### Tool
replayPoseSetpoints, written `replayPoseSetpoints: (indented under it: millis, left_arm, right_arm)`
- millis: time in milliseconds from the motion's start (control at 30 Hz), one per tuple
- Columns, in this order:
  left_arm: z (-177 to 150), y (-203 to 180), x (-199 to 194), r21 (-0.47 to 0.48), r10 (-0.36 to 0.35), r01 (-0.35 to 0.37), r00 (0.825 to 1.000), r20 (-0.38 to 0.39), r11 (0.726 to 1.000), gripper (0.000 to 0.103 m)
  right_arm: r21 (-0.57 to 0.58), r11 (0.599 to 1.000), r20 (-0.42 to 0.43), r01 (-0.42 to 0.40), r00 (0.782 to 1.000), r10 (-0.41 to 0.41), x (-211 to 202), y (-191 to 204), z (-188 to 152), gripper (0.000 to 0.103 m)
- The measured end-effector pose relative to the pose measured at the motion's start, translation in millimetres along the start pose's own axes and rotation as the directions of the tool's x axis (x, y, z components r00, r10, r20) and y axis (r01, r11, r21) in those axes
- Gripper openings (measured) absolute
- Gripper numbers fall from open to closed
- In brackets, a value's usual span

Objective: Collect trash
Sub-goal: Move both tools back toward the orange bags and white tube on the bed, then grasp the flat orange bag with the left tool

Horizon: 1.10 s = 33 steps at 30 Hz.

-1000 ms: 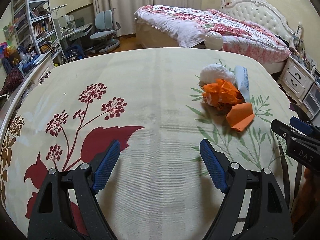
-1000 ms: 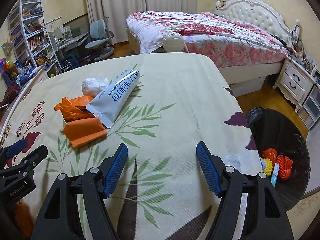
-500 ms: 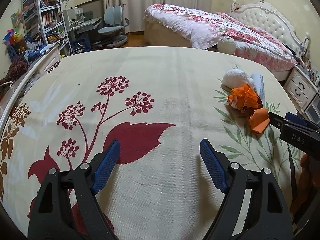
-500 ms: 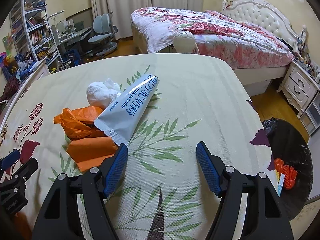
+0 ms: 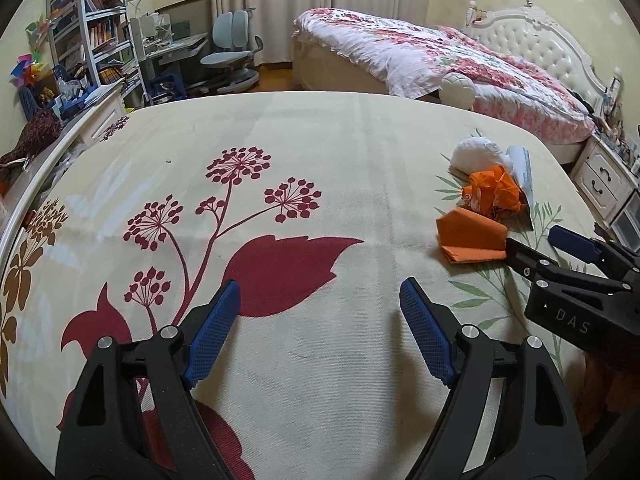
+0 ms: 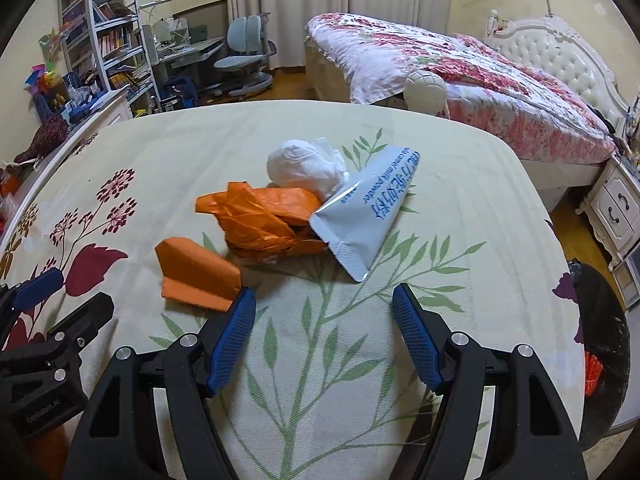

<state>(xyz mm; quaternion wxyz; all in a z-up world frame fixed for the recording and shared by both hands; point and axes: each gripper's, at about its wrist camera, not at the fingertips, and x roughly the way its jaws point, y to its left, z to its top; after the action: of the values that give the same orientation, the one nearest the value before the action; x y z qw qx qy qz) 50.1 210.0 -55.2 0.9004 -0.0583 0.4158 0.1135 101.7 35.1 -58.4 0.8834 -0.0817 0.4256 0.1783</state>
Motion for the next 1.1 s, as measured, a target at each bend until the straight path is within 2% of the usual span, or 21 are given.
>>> replayPoseSetpoints:
  millis: [167,333,533,800,1100]
  left_arm:
    - [-1.4,3.8,-0.2,-0.005,0.005,-0.005,1.000,-0.008,1.000,0.081]
    - [-1.1,-3.4,-0.5,0.022,0.034,-0.034,0.999,-0.004,0.999,0.081]
    - [-1.1,-13.2,-1.7,0.050,0.057,-0.057,0.998,0.006,0.997,0.081]
    - [3.3,-22.1,-0.8,0.034,0.021,-0.021,1.000,-0.003,0.999,0.081]
    - [16.0,-39.2,-0.8,0.011,-0.011,0.011,1.000,0.001,1.000,0.081]
  right_arm:
    - [-0.016,1.000,0.000,-0.022,1.000,0.022,-1.9,5.2,-0.6,0.071]
    - [0.053,0.998,0.012,-0.039,0.999,0.038,-6.1,-15.7,-3.0,0.071]
    - [0.119,0.993,0.008,0.009,1.000,-0.010,-7.9,-46.4,-8.8,0.071]
    - [0.165,0.983,-0.005,0.085,0.996,-0.085,-9.6,-75.8,-14.0,0.073]
    - [0.183,0.979,-0.009,0.095,0.995,-0.095,-10.2,-87.5,-16.7,0.077]
